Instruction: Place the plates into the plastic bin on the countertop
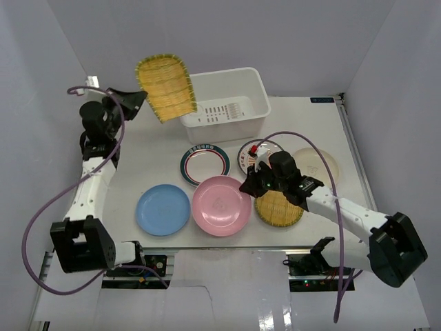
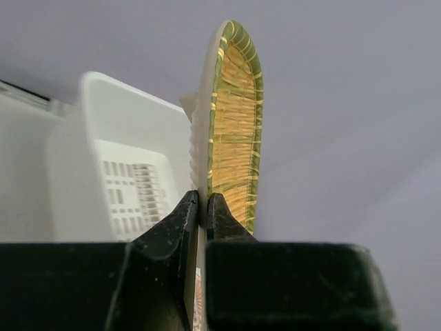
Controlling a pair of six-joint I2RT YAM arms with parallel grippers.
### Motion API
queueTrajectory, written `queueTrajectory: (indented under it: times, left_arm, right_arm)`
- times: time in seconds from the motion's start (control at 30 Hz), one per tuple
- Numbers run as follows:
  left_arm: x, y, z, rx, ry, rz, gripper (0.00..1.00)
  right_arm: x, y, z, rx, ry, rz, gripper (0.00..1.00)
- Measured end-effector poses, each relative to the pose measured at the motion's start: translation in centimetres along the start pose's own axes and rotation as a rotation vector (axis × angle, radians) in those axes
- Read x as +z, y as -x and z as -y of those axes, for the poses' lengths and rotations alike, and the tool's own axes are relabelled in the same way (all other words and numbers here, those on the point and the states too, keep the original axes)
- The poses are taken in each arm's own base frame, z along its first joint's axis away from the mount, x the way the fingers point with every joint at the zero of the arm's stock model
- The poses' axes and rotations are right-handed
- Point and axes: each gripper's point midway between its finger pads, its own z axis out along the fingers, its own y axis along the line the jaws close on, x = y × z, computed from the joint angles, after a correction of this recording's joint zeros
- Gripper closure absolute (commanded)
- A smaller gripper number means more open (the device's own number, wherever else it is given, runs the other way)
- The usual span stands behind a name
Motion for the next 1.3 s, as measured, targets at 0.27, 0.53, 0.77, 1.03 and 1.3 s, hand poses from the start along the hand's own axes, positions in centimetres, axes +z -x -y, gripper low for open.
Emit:
queueTrajectory:
  times: [0.27, 0.53, 0.77, 1.03, 1.3]
  left_arm:
    - [12.8, -9.3, 5.0, 0.035, -0.117, -0.248, 1.00]
    - [22.4, -16.5, -2.1, 0.050, -0.018, -0.355, 1.00]
    - [24.2, -21.8, -8.3, 0.017, 0.057, -0.454, 0.89]
    - [23.9, -22.5, -6.9, 0.005, 0.003, -0.493, 0.29]
    - [19.9, -16.6, -1.1, 0.062, -0.060, -0.441, 0.21]
  right_arm:
    - [-4.1, 3.6, -2.6, -0.035, 0.040, 0.156, 0.92]
    - [-5.7, 3.8, -2.7, -0.033, 0.009, 0.171, 0.92]
    - [-7.3, 9.2, -2.2, -0.017, -0.090, 0.282, 0.92]
    - [-8.4, 20.4, 3.0, 0.057, -0.254, 0.479, 0.92]
    - [-5.1, 26.1, 12.9, 0.169, -0.424, 0.524, 0.92]
